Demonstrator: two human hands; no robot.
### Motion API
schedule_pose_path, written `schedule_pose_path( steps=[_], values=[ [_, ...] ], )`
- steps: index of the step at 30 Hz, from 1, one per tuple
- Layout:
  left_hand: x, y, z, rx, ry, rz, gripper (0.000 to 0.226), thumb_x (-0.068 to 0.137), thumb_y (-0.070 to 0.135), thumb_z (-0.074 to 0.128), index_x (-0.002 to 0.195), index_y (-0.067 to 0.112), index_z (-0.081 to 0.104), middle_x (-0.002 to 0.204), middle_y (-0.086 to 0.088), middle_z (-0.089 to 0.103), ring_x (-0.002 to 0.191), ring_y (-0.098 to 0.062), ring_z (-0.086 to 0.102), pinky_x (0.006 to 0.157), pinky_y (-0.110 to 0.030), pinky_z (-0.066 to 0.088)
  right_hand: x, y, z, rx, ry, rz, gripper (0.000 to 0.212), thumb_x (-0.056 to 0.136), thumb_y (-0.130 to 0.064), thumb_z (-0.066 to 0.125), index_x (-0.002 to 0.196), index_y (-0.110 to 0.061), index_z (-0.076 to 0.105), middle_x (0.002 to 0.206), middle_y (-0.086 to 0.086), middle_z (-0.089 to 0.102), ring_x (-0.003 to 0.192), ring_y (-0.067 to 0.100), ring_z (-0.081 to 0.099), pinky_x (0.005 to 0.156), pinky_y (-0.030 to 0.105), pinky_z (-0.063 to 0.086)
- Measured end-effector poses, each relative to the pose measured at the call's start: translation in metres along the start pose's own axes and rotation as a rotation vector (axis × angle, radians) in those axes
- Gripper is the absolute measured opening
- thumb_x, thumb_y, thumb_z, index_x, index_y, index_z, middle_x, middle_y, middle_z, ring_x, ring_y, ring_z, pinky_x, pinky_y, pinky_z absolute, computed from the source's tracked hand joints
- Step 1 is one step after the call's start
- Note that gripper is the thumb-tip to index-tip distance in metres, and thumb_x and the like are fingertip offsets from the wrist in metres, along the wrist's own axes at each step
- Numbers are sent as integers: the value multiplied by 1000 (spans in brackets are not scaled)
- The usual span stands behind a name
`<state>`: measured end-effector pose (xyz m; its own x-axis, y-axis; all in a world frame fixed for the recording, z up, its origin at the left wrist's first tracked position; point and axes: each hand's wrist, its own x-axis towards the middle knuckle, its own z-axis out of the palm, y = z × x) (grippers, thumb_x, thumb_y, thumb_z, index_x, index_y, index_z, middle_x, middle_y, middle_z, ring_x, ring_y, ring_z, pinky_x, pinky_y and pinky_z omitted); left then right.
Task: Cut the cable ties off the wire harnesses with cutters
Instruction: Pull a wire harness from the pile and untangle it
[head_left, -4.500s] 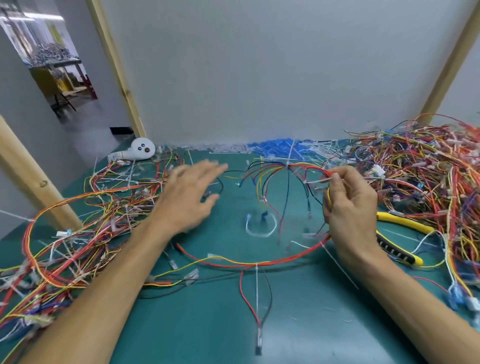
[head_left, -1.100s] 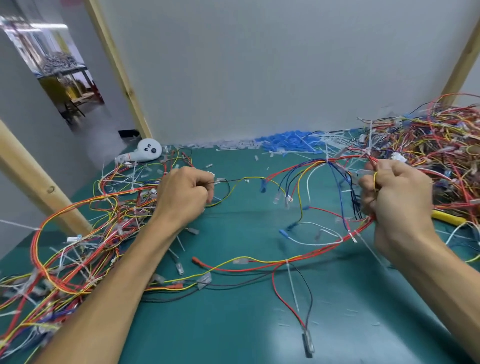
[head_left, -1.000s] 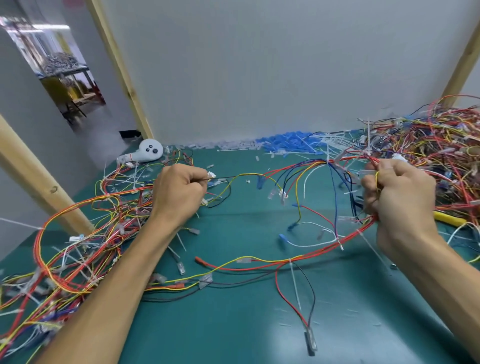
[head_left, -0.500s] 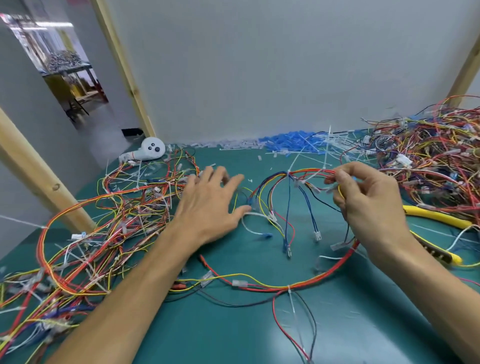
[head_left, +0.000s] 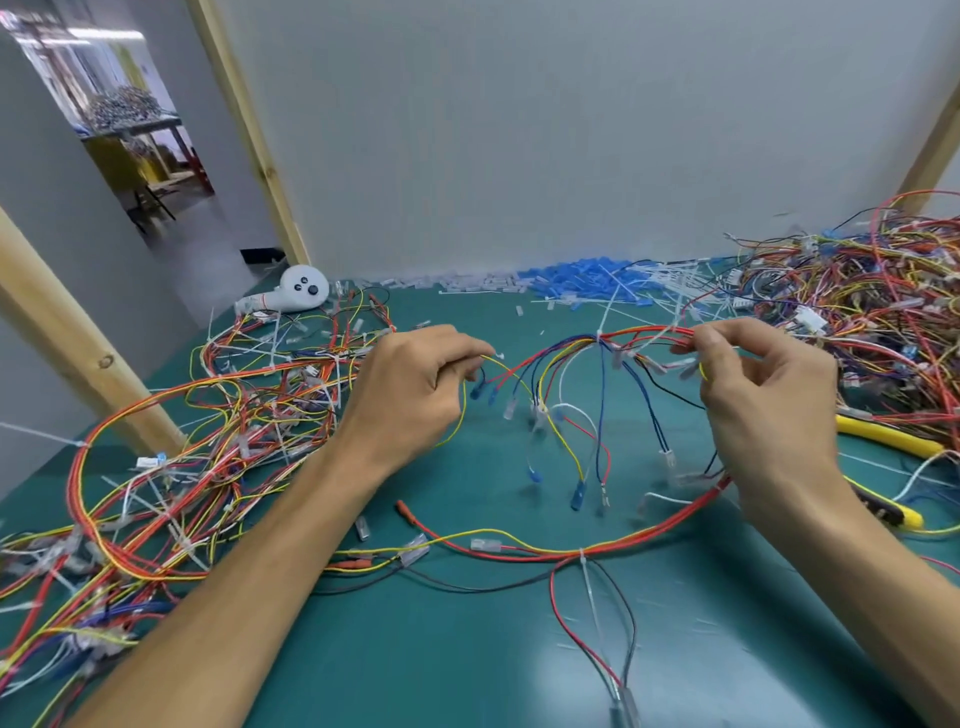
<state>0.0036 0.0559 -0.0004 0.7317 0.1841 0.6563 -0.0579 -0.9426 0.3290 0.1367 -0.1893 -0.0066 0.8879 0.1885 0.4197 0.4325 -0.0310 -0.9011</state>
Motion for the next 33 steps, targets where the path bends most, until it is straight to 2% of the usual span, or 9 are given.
schedule_pose_path(
  steps=[8, 11, 14, 16, 19, 21, 26, 29, 33],
  values=[
    [1, 11, -3, -10, 158, 120, 11, 92, -3, 71, 90, 6, 76, 82, -1, 63, 74, -15, 58, 70, -26, 47, -11, -9, 6, -27, -297, -83, 22, 102, -14, 67, 83, -19, 77, 47, -11, 43, 45, 7, 26, 44, 18, 20],
    [1, 9, -4, -42, 257, 74, 10, 93, -1, 71, 89, 6, 76, 83, -3, 64, 73, -17, 60, 69, -28, 48, -11, -10, 6, -150, -318, -95, 23, 100, -15, 69, 80, -23, 78, 52, 10, 48, 46, 8, 28, 46, 22, 21],
    [3, 2, -8, -218, 374, -150, 12, 100, 14, 66, 90, 14, 73, 72, 4, 63, 56, -16, 61, 56, -34, 50, -4, -5, 2, -253, -188, -59, 21, 98, -18, 69, 80, -22, 79, 57, 16, 59, 44, 10, 32, 48, 25, 25],
    [4, -6, -12, -251, 429, -240, 16, 102, 26, 63, 89, 21, 69, 64, 8, 60, 51, -11, 57, 52, -28, 45, 3, 0, -3, -250, -67, -20, 18, 99, -20, 68, 85, -19, 80, 59, 12, 64, 46, 12, 38, 52, 25, 30],
    [4, -14, -15, -223, 383, -266, 24, 104, 31, 61, 86, 17, 68, 59, 5, 58, 50, -10, 45, 48, -28, 33, 11, 5, -9, -163, 87, 8, 20, 100, -24, 64, 88, -17, 78, 60, 6, 60, 50, 13, 42, 54, 29, 37],
    [4, -15, -16, -177, 338, -251, 26, 104, 31, 61, 83, 16, 68, 59, 5, 58, 50, -11, 41, 47, -33, 31, 13, 5, -10, -114, 178, 10, 21, 99, -26, 60, 84, -18, 73, 57, -3, 50, 47, 4, 36, 50, 27, 31],
    [6, -15, -16, -188, 252, -243, 25, 99, 23, 64, 75, 16, 64, 61, 17, 60, 52, -2, 51, 51, -17, 34, 15, 3, -10, 70, 268, 74, 31, 102, -21, 57, 70, -24, 60, 60, -3, 37, 54, 10, 30, 52, 32, 22],
    [6, -17, -16, -299, 253, -312, 26, 98, 21, 62, 72, 15, 61, 55, 10, 55, 47, -4, 47, 50, -21, 36, 11, 4, -5, 79, 272, 60, 33, 104, -18, 56, 72, -25, 59, 62, -1, 39, 59, 15, 32, 56, 36, 23],
    [4, -10, -13, -513, 247, -360, 22, 102, 16, 61, 82, 7, 62, 67, -9, 62, 51, -11, 56, 49, -21, 41, 9, 3, -5, 103, 289, -23, 30, 104, -21, 57, 75, -28, 62, 63, -11, 46, 61, 11, 36, 57, 35, 28]
  ],
)
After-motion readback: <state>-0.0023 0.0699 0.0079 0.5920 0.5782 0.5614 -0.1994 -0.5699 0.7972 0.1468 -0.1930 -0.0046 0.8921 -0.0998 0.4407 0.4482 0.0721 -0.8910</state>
